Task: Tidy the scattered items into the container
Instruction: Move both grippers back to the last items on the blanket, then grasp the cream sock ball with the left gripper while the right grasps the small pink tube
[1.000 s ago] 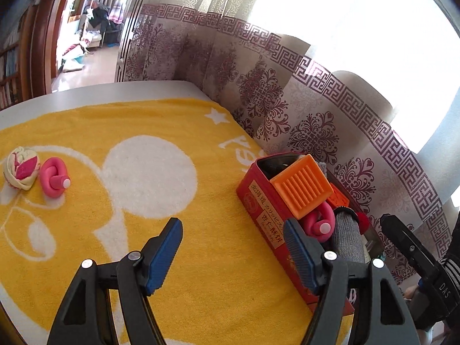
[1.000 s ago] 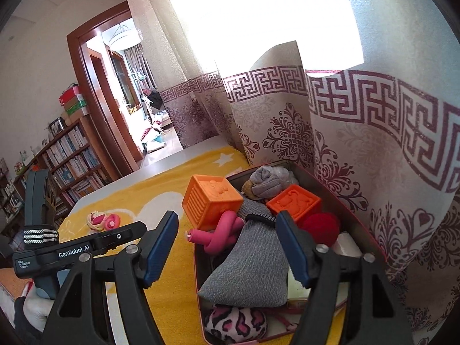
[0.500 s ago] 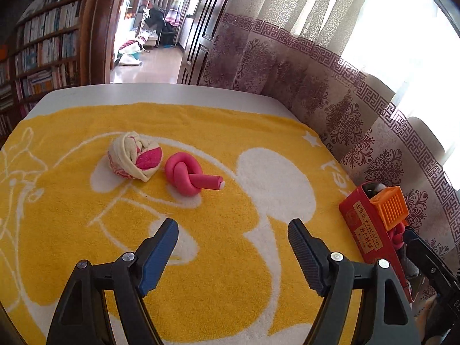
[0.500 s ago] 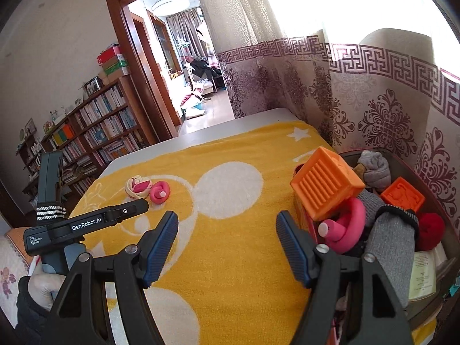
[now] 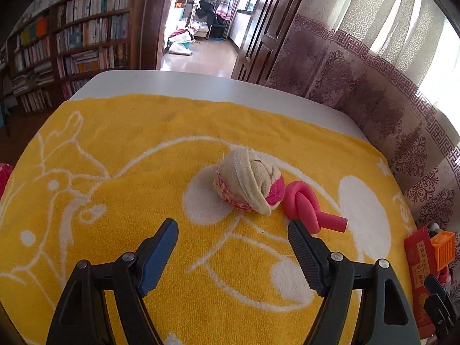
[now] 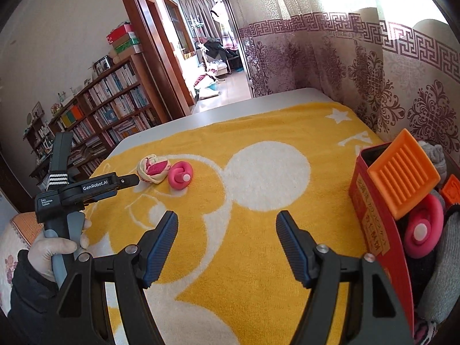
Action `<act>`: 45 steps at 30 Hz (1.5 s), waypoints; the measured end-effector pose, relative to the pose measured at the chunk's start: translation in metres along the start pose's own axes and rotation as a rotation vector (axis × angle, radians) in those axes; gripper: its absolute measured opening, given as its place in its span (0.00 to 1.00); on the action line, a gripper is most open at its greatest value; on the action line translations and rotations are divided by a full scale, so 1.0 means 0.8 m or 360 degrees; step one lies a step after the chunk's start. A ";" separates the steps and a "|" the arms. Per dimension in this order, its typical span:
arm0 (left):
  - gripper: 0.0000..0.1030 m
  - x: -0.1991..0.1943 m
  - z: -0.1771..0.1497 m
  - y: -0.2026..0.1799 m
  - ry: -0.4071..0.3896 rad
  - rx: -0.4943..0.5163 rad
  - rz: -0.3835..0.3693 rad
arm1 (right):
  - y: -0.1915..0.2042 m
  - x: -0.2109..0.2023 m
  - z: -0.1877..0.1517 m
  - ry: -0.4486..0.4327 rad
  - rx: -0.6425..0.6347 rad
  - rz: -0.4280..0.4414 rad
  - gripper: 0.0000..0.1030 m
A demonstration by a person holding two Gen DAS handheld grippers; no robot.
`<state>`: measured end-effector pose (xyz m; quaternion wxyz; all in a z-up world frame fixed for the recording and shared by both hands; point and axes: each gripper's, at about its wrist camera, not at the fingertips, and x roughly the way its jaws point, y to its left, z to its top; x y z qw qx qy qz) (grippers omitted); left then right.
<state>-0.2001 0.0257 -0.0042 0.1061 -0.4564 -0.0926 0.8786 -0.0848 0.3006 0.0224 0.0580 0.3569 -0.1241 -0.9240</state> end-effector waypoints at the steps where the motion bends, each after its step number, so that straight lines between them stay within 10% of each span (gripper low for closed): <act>1: 0.78 0.005 0.003 -0.003 0.0006 0.0014 -0.0003 | -0.001 0.004 -0.001 0.0010 0.0003 0.0003 0.72; 17: 0.78 0.084 0.039 -0.021 0.0039 0.0018 0.0045 | -0.021 0.031 -0.012 0.0115 0.0091 -0.0004 0.72; 45: 0.69 0.039 0.043 0.023 -0.0130 -0.0152 -0.0096 | 0.044 0.115 0.054 0.0340 0.0020 0.0086 0.72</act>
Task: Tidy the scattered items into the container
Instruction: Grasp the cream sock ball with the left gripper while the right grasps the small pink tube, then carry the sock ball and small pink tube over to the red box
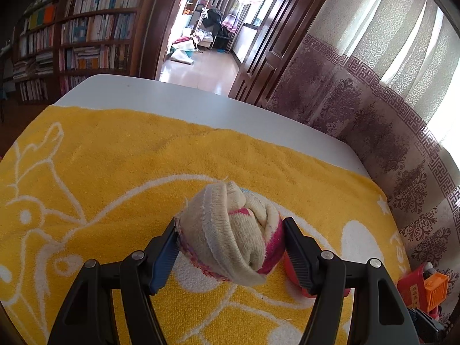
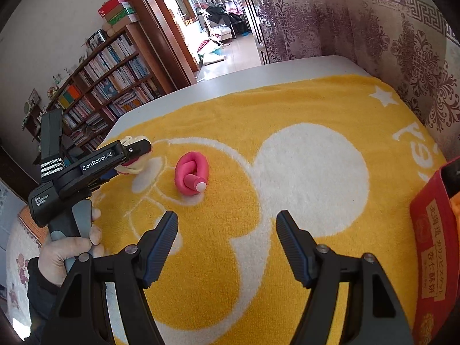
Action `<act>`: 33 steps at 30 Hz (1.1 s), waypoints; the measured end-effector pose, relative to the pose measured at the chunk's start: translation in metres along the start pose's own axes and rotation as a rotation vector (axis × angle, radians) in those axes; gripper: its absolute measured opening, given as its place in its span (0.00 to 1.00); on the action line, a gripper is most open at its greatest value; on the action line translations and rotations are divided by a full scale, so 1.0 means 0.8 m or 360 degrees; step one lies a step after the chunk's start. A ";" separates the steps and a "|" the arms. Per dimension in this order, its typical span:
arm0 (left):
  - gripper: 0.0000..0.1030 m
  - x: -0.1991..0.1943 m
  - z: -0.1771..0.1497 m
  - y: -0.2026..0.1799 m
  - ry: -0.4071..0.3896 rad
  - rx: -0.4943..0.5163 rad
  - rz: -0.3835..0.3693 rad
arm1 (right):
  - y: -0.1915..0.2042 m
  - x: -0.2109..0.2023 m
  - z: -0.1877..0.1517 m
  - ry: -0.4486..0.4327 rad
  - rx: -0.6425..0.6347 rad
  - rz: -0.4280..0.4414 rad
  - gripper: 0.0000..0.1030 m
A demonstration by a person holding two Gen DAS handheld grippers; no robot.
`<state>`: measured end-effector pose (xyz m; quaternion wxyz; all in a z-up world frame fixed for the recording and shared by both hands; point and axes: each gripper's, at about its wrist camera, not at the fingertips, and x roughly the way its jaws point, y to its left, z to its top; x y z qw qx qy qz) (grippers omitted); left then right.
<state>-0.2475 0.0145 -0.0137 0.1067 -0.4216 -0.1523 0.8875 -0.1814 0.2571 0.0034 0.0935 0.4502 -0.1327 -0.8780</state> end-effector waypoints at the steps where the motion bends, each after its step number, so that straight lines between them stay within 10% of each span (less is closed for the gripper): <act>1: 0.69 0.000 0.000 0.001 0.0000 -0.0003 0.0003 | 0.006 0.009 0.003 0.0015 -0.0016 0.0009 0.72; 16: 0.69 0.006 0.002 0.022 0.0004 -0.0103 0.0046 | 0.061 0.112 0.034 0.0144 -0.0248 -0.0104 0.72; 20: 0.69 0.008 0.002 0.020 0.0011 -0.0098 0.0049 | 0.064 0.111 0.031 0.0113 -0.0299 -0.0134 0.69; 23: 0.69 0.007 0.002 0.016 0.0011 -0.0084 0.0044 | 0.063 0.107 0.030 0.0107 -0.0322 -0.0183 0.48; 33: 0.69 0.000 0.001 -0.002 -0.0006 -0.0020 0.0018 | 0.043 0.035 0.016 -0.0042 -0.0234 -0.0189 0.47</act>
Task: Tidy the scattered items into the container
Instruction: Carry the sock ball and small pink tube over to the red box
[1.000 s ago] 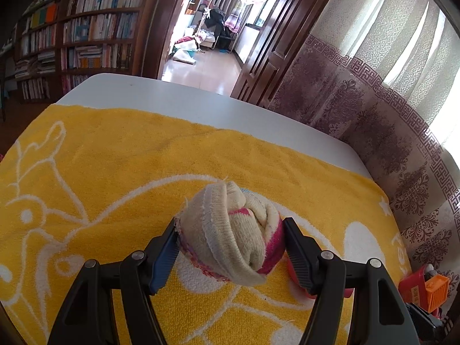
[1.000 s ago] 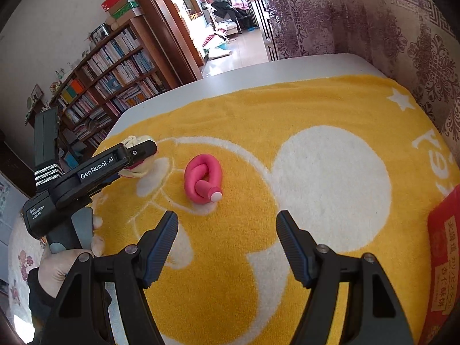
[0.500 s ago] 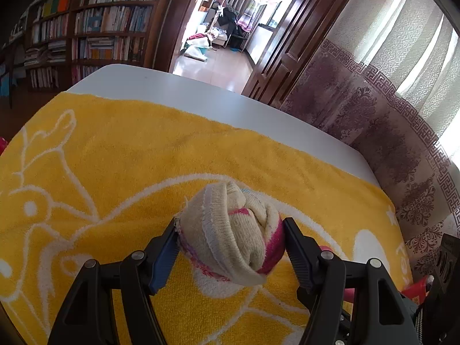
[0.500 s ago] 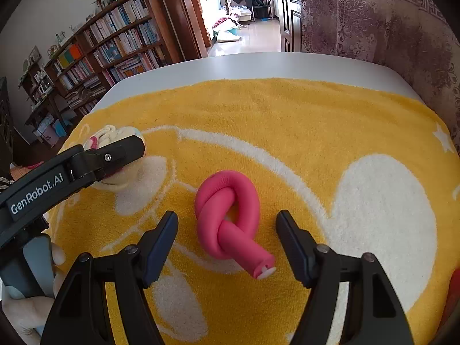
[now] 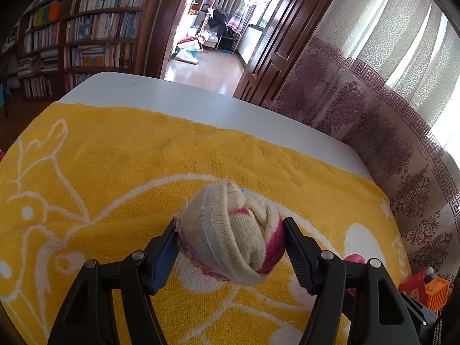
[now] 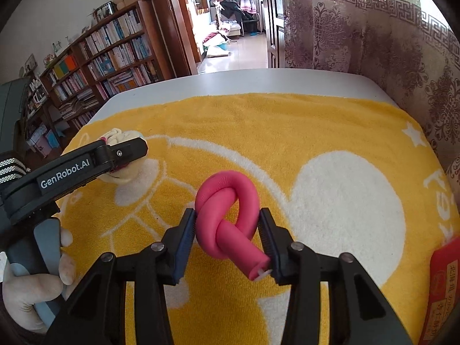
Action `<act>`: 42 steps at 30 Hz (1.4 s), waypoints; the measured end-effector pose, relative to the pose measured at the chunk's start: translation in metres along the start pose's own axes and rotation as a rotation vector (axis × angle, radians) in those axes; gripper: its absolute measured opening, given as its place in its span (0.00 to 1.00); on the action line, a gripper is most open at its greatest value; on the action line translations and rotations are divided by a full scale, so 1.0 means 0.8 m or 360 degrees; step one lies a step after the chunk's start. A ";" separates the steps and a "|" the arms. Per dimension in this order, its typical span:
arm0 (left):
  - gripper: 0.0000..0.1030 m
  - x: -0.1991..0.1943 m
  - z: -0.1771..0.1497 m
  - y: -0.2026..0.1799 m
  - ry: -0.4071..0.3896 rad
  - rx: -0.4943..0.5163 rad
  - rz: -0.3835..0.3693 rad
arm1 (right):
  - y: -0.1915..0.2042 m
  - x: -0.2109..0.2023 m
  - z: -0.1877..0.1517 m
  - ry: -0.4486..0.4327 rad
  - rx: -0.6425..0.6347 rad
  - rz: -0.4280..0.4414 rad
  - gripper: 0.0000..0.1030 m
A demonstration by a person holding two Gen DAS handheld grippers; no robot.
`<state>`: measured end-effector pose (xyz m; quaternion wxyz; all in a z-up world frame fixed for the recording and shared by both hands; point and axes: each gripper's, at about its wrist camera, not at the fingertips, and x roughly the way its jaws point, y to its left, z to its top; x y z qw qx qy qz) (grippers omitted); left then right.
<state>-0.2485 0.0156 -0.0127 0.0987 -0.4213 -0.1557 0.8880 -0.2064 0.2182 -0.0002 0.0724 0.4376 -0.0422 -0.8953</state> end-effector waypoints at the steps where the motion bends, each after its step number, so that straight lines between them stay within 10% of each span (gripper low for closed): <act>1: 0.69 0.000 -0.001 -0.003 -0.0001 0.0011 -0.0002 | -0.003 -0.011 -0.002 -0.0019 0.0002 -0.0001 0.47; 24: 0.69 -0.025 -0.027 -0.092 -0.0028 0.0326 -0.0120 | -0.215 -0.256 -0.104 -0.0447 0.0521 -0.0481 0.47; 42: 0.69 -0.019 -0.042 -0.107 0.0027 0.0376 -0.0154 | -0.319 -0.199 -0.108 -0.0184 0.0760 -0.0522 0.47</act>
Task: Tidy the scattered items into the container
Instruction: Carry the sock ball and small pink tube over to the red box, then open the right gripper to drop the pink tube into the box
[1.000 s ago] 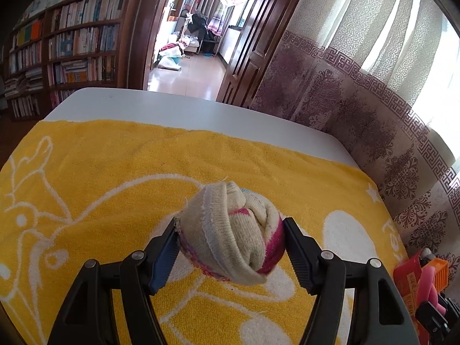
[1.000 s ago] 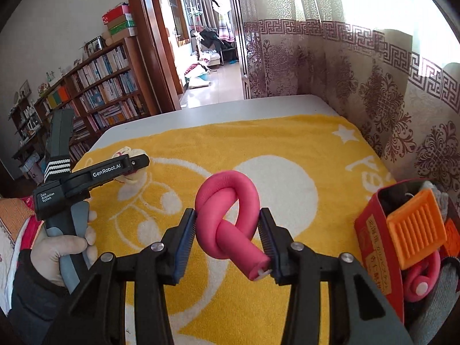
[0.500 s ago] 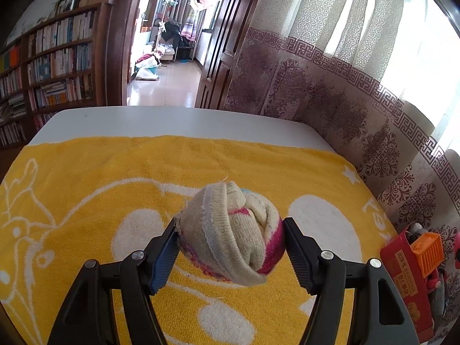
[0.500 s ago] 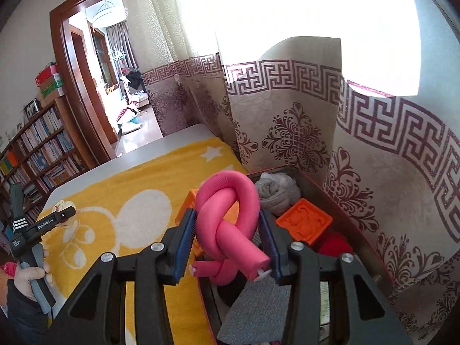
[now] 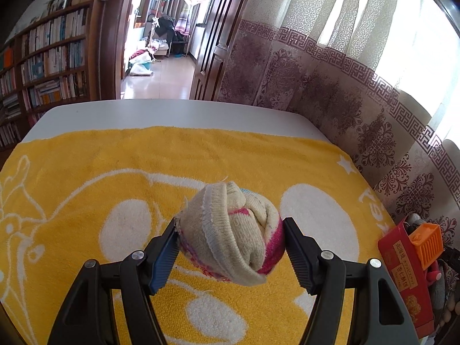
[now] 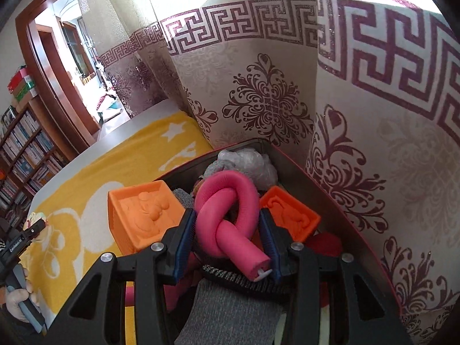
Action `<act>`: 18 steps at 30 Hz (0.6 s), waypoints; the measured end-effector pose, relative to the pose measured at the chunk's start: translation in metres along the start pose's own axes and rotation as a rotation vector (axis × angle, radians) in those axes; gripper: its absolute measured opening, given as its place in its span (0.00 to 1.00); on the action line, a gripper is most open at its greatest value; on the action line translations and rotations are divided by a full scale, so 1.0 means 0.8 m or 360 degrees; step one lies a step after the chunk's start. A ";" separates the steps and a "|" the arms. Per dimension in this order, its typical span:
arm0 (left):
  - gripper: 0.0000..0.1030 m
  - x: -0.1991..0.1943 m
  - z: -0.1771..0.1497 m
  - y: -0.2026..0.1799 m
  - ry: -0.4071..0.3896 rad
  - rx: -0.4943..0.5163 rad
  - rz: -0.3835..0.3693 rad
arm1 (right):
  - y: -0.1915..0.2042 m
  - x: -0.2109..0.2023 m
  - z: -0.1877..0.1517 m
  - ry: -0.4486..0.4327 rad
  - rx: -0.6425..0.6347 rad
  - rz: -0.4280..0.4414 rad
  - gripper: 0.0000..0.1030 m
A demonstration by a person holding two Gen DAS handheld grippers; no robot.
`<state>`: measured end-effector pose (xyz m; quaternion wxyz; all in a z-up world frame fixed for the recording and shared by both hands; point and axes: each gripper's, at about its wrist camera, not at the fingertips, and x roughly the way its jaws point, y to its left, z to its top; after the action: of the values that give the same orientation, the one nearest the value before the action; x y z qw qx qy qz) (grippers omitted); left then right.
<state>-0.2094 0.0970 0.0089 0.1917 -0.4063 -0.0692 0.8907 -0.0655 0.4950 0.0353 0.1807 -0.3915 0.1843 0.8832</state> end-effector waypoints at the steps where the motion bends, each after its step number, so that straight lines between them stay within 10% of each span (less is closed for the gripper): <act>1: 0.69 0.000 0.000 0.000 0.0002 0.0000 -0.0002 | 0.000 0.002 0.000 0.0032 -0.0003 -0.0009 0.47; 18: 0.69 -0.020 -0.001 -0.019 -0.0052 0.0047 -0.0056 | -0.005 -0.084 -0.017 -0.0251 0.0009 0.0005 0.69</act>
<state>-0.1947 0.1043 0.0237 0.2123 -0.3875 -0.0663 0.8946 -0.0129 0.4804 0.0772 0.1944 -0.3200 0.1727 0.9110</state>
